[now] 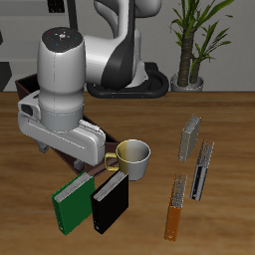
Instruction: Place the green book into the right desk caddy's front compartment
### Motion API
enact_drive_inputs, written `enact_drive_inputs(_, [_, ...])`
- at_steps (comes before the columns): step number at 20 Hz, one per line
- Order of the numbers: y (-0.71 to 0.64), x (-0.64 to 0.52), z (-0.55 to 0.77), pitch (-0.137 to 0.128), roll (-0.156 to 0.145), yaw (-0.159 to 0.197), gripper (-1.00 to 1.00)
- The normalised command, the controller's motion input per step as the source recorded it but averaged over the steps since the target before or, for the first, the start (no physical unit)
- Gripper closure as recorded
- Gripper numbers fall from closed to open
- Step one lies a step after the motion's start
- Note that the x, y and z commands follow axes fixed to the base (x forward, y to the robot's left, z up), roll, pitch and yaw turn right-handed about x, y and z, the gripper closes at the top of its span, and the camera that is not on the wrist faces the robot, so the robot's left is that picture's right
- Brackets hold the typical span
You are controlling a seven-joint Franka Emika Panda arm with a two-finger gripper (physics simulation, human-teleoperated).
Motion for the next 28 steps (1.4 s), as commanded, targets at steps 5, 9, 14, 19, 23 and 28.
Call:
enact_drive_inputs(5, [-0.10, 0.01, -0.12, -0.011, -0.008, -0.061, -1.00])
enact_drive_inputs(9, [-0.05, 0.01, -0.11, 0.013, -0.007, -0.047, -1.00])
enact_drive_inputs(14, [0.02, 0.09, -0.20, 0.013, 0.003, -0.048, -1.00])
enact_drive_inputs(19, [-0.02, 0.10, -0.25, 0.033, -0.007, -0.041, -1.00])
enact_drive_inputs(23, [-0.03, 0.05, -0.21, 0.031, -0.006, -0.035, -1.00])
enact_drive_inputs(28, [-0.03, 0.02, -0.13, 0.018, -0.009, -0.011, -1.00])
